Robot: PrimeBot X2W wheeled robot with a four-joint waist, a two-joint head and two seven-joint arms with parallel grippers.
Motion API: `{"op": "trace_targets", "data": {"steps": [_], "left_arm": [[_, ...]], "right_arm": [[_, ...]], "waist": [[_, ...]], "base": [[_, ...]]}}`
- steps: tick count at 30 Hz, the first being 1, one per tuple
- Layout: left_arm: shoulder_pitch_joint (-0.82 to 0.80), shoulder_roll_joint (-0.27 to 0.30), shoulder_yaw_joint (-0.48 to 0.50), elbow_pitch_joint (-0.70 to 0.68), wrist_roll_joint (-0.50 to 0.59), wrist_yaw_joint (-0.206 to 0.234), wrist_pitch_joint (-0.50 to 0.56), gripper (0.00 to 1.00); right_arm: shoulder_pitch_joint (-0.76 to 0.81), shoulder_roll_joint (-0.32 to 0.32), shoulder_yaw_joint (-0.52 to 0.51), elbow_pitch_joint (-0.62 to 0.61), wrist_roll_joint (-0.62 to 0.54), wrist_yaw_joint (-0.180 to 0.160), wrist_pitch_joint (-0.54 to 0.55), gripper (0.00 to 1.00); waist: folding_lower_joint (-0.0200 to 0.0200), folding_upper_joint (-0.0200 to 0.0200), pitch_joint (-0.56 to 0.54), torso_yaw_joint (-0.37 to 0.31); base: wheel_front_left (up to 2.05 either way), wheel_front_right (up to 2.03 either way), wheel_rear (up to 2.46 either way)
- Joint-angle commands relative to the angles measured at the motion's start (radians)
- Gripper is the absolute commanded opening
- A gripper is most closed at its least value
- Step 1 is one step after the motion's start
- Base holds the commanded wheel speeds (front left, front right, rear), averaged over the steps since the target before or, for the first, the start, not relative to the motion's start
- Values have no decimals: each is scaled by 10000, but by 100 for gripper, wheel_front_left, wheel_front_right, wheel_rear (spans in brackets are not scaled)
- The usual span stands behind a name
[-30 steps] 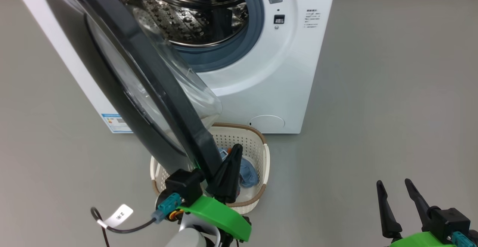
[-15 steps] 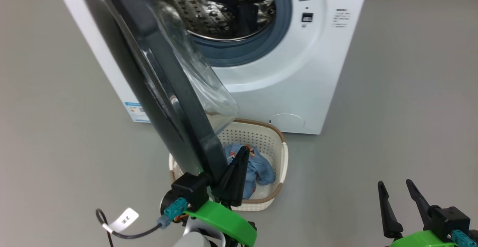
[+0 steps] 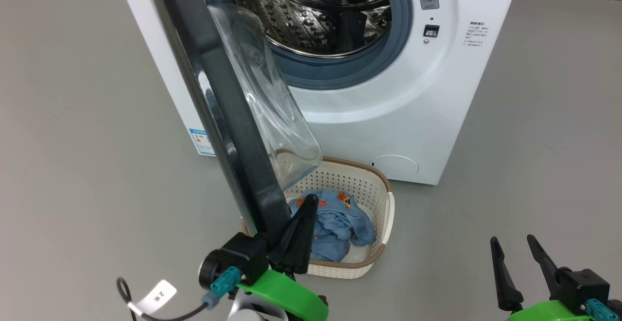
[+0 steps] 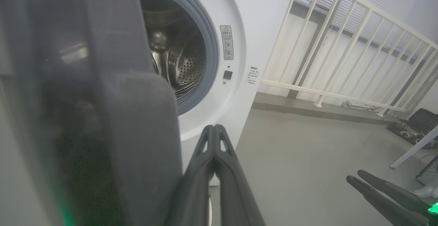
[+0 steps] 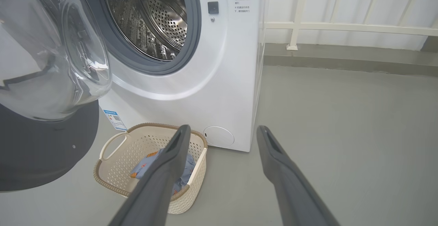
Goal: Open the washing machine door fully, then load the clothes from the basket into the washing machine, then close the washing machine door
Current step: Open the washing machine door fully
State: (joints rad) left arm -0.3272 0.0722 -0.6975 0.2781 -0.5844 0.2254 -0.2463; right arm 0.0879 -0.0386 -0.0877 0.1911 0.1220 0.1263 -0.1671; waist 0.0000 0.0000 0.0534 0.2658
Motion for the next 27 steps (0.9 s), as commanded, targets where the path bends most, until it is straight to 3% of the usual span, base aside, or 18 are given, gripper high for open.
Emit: {"op": "trace_targets", "data": {"steps": [1, 17, 27], "left_arm": [[-169, 228, 400, -328, 74, 150, -97, 0], [396, 697, 429, -1022, 5, 507, 138, 0], [470, 794, 428, -1274, 51, 671, 123, 0]], "right_arm": [[-297, -116, 264, -192, -7, 44, 17, 100], [-288, -116, 210, -180, 5, 44, 104, 100], [-257, -116, 131, -212, -19, 44, 229, 100]], "waist": [[0, 0, -21, 39], [0, 0, -14, 485], [0, 0, 64, 1098]], "base": [[0, 0, 0], [0, 0, 0], [0, 0, 0]]}}
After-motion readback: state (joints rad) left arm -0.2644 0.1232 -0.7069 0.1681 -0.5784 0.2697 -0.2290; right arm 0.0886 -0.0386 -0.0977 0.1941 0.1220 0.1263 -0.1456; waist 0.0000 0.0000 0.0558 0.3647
